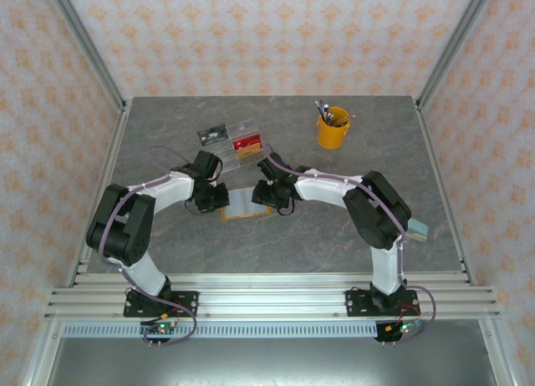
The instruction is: Take the credit cards out of the card holder
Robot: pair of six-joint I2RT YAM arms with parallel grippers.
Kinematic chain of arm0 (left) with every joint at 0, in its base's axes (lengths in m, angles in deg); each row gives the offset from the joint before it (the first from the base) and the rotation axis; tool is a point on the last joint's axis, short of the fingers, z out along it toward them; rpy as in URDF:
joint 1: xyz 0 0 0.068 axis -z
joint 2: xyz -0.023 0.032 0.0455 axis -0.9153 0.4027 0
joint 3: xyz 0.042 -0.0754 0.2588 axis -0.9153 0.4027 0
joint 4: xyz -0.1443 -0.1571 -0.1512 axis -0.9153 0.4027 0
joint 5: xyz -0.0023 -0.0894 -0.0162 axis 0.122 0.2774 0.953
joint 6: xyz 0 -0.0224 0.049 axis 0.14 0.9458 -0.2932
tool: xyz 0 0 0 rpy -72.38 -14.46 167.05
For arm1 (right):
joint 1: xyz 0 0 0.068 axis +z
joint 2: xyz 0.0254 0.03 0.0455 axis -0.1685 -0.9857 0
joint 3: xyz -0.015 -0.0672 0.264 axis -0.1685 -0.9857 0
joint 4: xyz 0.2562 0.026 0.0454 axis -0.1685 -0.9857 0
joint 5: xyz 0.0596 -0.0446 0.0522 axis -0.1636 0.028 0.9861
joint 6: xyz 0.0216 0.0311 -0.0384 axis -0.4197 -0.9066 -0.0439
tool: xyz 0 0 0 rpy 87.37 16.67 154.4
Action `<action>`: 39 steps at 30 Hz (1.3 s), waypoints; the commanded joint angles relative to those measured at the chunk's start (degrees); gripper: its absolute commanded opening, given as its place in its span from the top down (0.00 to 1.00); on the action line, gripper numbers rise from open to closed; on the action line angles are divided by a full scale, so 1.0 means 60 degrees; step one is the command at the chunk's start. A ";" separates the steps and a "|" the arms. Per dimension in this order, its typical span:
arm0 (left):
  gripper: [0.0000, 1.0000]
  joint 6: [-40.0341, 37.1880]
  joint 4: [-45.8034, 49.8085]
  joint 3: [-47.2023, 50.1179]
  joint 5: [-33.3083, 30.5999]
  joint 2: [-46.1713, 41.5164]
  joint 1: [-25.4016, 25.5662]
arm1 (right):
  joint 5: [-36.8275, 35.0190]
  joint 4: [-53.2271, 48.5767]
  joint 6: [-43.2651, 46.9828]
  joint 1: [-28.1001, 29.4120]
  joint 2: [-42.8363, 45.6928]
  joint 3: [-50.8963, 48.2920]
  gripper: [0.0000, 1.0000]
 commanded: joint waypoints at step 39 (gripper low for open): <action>0.95 -0.0159 0.0097 -0.0154 0.0142 0.0874 0.0214 | 0.2448 0.2481 -0.0014 0.0114 0.0342 -0.0081 0.63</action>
